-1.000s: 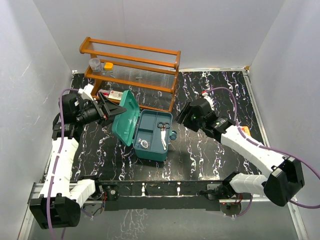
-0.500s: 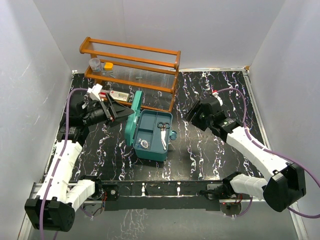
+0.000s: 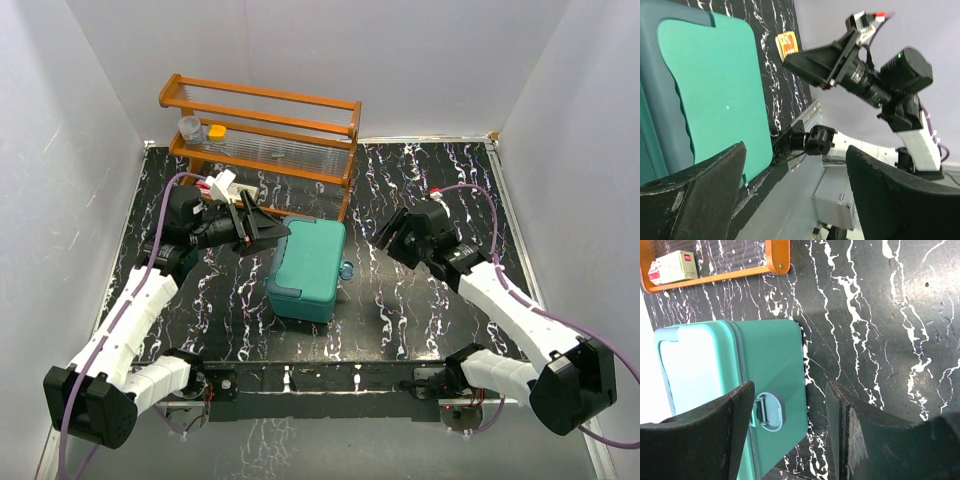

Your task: Organize the medicine kit

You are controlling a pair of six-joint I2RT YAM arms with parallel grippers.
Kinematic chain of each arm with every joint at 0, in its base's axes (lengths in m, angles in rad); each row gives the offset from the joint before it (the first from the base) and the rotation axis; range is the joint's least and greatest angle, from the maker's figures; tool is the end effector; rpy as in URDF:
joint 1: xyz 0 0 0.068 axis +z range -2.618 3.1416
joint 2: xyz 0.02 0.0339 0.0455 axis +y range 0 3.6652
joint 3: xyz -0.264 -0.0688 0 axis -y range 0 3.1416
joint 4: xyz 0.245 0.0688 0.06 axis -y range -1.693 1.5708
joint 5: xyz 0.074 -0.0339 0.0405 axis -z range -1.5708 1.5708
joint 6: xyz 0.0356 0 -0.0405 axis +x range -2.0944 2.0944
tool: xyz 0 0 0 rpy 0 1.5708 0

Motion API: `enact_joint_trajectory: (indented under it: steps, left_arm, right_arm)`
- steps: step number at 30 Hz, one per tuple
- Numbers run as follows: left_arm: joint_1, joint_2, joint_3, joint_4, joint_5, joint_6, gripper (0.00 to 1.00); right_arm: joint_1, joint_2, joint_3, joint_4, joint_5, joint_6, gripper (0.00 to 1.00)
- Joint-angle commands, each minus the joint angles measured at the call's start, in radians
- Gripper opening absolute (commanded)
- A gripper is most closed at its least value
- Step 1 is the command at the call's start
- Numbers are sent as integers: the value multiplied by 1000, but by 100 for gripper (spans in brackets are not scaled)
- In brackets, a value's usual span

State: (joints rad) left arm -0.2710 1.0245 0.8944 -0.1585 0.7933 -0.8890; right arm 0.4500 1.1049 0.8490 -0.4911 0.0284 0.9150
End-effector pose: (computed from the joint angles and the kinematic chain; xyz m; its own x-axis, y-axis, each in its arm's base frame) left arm 0.2133 -0.0856 0.3386 -0.8297 -0.3348 -0.4466 0.3203 0.3698 -0.8722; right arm 0.2112 0.1009 0.2709 -0.7028 0.5403 -0.4627 0.2312 0.7886 0.5698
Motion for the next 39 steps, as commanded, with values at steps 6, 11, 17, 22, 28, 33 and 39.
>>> enact_joint_trajectory:
  steps: [6,11,17,22,28,33,39]
  left_arm:
    - [-4,49,126,-226,-246,229,90]
    - [-4,104,55,-224,-296,281,91]
    - [-4,177,12,-196,-249,319,92]
    - [-4,244,5,-212,-210,356,94]
    - [-5,282,-12,-228,-213,385,94]
    - [-4,303,-31,-248,-256,418,93]
    - [-4,317,-45,-252,-275,428,91]
  right_arm:
    - [-15,-123,-121,179,-100,-17,69]
    - [-15,-121,-189,340,-258,-48,75]
    - [-13,-79,-225,469,-354,-28,81]
    - [-13,-22,-224,498,-370,-41,85]
    - [1,52,-210,516,-391,-59,89]
    - [13,66,-237,583,-441,-45,91]
    - [24,51,-253,576,-417,-23,92]
